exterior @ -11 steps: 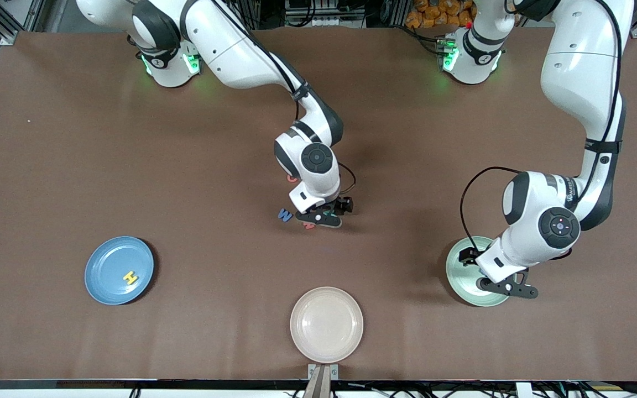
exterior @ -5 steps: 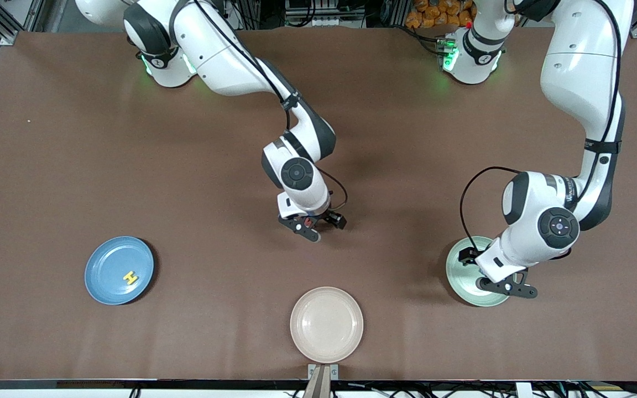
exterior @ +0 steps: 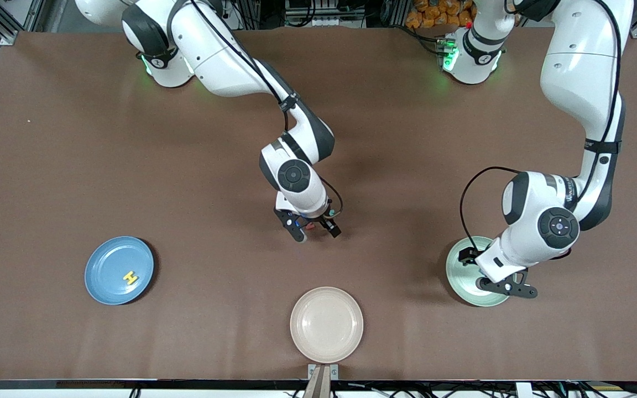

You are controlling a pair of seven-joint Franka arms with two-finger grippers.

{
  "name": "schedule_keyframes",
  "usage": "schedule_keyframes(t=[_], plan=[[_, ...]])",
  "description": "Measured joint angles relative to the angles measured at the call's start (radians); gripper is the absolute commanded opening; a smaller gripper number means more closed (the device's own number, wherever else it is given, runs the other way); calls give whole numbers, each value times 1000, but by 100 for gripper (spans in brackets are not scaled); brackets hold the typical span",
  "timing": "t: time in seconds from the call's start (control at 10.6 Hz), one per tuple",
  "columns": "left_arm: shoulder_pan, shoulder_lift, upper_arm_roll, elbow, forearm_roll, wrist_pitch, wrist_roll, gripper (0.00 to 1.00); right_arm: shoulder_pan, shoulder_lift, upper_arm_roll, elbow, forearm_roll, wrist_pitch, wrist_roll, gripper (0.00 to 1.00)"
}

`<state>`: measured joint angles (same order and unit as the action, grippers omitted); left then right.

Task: Sort uppercase to blue plate, lowercase to green plate
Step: 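Open the left gripper over the green plate while the right approaches the R, then lower the right gripper onto the teal R and close it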

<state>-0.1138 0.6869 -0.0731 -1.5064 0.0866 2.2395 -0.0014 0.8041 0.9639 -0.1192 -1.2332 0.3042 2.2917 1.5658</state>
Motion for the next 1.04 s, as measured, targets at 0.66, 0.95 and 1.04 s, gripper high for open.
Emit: schedule_keyframes(t=[0.66, 0.95, 1.04], plan=[[0, 2, 0, -2, 0, 0, 0, 100, 9, 0, 1, 13, -5, -8, 253, 100], [0, 2, 0, -2, 0, 0, 0, 100, 10, 1, 1, 10, -11, -15, 268, 100], [0, 2, 0, -2, 0, 0, 0, 100, 13, 3, 1, 8, -11, -15, 269, 100]])
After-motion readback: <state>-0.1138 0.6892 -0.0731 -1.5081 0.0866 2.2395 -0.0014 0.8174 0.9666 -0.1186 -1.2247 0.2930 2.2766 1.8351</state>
